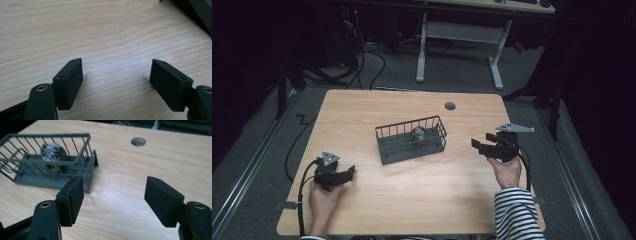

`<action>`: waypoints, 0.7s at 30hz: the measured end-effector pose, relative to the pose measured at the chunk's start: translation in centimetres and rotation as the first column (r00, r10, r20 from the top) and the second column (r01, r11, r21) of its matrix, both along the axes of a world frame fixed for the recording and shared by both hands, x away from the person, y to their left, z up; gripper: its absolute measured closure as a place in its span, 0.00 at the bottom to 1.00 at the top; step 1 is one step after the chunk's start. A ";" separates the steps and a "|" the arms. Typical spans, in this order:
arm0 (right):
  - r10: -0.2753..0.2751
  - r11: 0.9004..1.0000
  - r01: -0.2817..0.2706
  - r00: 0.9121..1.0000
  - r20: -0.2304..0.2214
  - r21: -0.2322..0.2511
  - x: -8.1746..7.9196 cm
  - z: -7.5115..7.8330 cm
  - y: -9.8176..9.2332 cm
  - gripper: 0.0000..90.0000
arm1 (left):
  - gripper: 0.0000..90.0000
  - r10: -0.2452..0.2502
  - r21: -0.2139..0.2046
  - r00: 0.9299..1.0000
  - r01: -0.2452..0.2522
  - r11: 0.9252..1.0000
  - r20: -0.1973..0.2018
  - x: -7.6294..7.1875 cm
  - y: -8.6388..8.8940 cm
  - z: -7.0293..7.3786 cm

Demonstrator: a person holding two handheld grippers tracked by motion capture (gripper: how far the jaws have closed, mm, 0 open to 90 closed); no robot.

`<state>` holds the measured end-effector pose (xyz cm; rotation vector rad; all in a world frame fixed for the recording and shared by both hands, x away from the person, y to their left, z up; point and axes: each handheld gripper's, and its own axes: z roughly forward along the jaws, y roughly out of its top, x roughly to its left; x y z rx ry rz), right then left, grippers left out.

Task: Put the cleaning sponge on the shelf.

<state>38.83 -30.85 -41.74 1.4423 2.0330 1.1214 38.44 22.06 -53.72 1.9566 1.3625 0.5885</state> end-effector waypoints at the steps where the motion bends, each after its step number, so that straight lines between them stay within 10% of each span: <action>1: -0.005 1.000 0.005 1.000 0.000 0.002 -0.1 -0.2 -0.3 0.36 | 0.30 0.000 0.000 1.000 0.000 1.000 0.000 0.0 0.0 0.0; 21: -0.049 0.998 0.051 0.998 -0.046 0.042 -2.1 -5.3 -2.0 0.40 | 0.30 0.000 0.000 1.000 0.000 1.000 0.000 0.0 0.0 0.0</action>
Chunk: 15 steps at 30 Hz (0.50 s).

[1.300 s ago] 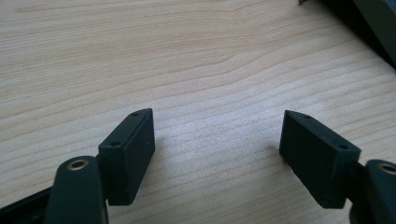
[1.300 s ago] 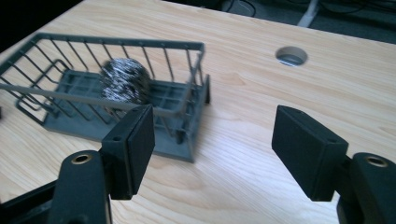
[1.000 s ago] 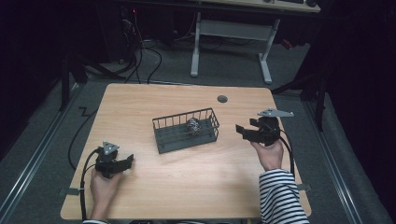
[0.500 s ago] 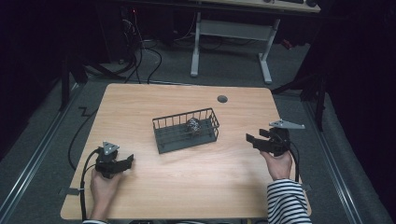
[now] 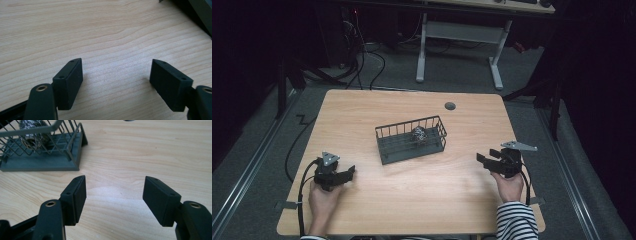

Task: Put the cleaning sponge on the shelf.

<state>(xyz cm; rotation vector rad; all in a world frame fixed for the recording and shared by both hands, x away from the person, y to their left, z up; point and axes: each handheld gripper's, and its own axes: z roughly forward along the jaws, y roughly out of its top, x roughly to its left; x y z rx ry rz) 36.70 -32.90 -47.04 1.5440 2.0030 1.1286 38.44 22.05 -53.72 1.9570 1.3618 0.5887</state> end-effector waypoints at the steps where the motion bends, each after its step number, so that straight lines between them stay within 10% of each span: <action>1: -0.003 1.000 0.003 1.000 -0.002 0.002 0.0 -0.2 0.0 0.40 | 0.30 0.000 0.000 1.000 0.000 1.000 0.000 0.0 0.0 0.0; 15: -0.023 1.000 0.023 1.000 -0.015 -0.001 -0.3 -3.3 0.9 0.41 | 0.30 0.000 0.000 1.000 0.000 1.000 0.000 0.0 0.0 0.0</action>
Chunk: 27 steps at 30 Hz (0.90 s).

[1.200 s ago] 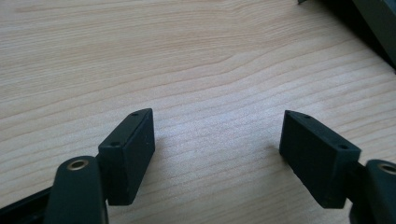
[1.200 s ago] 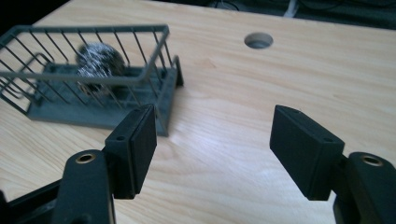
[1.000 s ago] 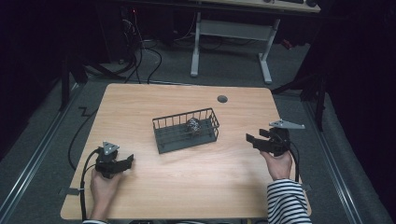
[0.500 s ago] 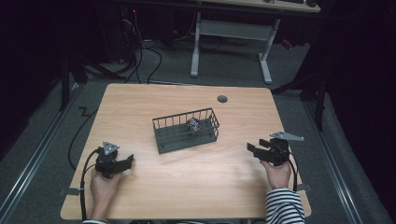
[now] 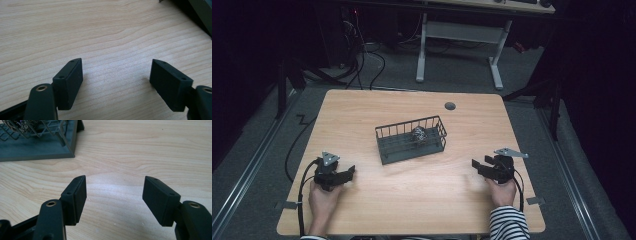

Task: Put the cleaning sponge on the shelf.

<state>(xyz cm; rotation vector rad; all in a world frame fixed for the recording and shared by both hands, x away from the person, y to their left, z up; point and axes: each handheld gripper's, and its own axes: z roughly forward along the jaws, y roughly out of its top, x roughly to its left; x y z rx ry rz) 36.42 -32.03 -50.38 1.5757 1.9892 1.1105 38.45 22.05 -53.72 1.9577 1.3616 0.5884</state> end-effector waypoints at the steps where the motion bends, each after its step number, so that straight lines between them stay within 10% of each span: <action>1: -0.005 1.000 0.005 1.000 0.002 -0.005 -0.1 -0.2 0.0 0.41 | 0.30 0.000 0.000 1.000 0.000 1.000 0.000 0.0 0.0 0.0; 27: -0.024 0.990 0.021 1.000 -0.019 -0.142 -0.4 -2.6 0.6 0.39 | 0.30 0.001 0.000 1.000 -0.001 1.000 0.000 0.0 0.0 0.0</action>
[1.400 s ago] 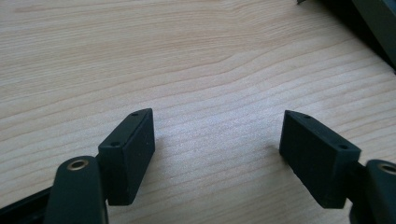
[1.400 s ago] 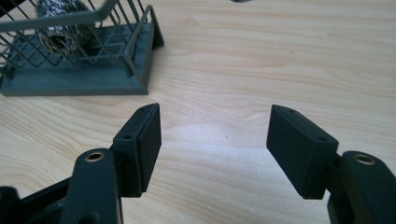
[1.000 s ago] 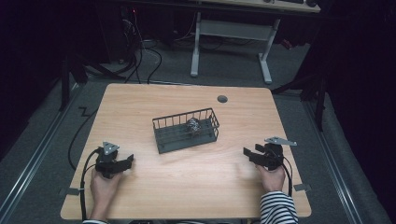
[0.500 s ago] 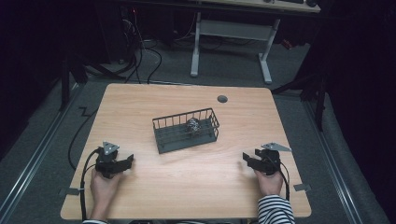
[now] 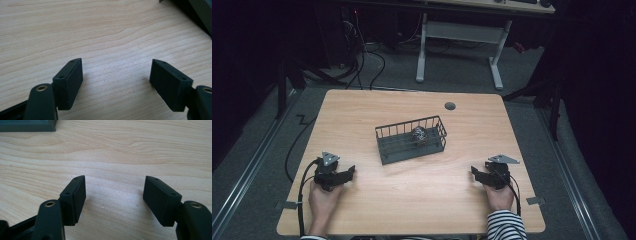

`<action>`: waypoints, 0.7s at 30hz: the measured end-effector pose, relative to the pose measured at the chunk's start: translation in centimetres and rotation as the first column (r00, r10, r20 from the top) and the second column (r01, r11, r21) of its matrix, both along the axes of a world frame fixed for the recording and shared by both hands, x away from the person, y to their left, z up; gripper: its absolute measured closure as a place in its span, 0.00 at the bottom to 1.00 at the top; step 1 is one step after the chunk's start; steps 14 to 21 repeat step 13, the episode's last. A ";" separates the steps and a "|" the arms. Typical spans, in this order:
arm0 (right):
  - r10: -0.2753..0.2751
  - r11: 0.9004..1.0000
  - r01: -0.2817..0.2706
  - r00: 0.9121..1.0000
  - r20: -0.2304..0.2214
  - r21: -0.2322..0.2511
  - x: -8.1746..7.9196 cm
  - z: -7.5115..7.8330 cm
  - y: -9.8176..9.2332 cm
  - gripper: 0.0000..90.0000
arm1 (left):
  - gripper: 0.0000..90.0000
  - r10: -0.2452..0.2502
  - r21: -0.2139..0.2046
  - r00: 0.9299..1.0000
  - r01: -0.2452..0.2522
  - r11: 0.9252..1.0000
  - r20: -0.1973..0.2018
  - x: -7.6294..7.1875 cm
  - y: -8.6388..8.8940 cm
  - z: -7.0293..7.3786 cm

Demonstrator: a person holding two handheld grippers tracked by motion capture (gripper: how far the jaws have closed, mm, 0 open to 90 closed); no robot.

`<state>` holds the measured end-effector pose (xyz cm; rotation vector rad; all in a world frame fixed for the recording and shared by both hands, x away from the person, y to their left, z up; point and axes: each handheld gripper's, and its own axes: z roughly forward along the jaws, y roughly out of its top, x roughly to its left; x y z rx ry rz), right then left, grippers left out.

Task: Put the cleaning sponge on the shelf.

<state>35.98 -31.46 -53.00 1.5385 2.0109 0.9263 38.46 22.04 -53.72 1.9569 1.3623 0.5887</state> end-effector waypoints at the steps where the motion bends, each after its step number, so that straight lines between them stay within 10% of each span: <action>1: -0.003 1.000 0.004 1.000 0.003 -0.005 -0.1 0.0 0.0 0.39 | 0.30 0.000 0.000 1.000 0.000 1.000 0.000 0.0 0.0 0.0; 4: -0.001 0.997 0.001 1.000 0.008 -0.071 -0.1 -0.1 0.4 0.38 | 0.30 0.000 0.000 1.000 0.000 1.000 0.000 0.0 0.0 0.0; 21: -0.002 0.997 0.002 1.000 0.008 -0.072 -0.1 -0.1 0.4 0.38 | 0.30 0.000 0.000 1.000 0.000 1.000 0.000 0.0 0.0 0.0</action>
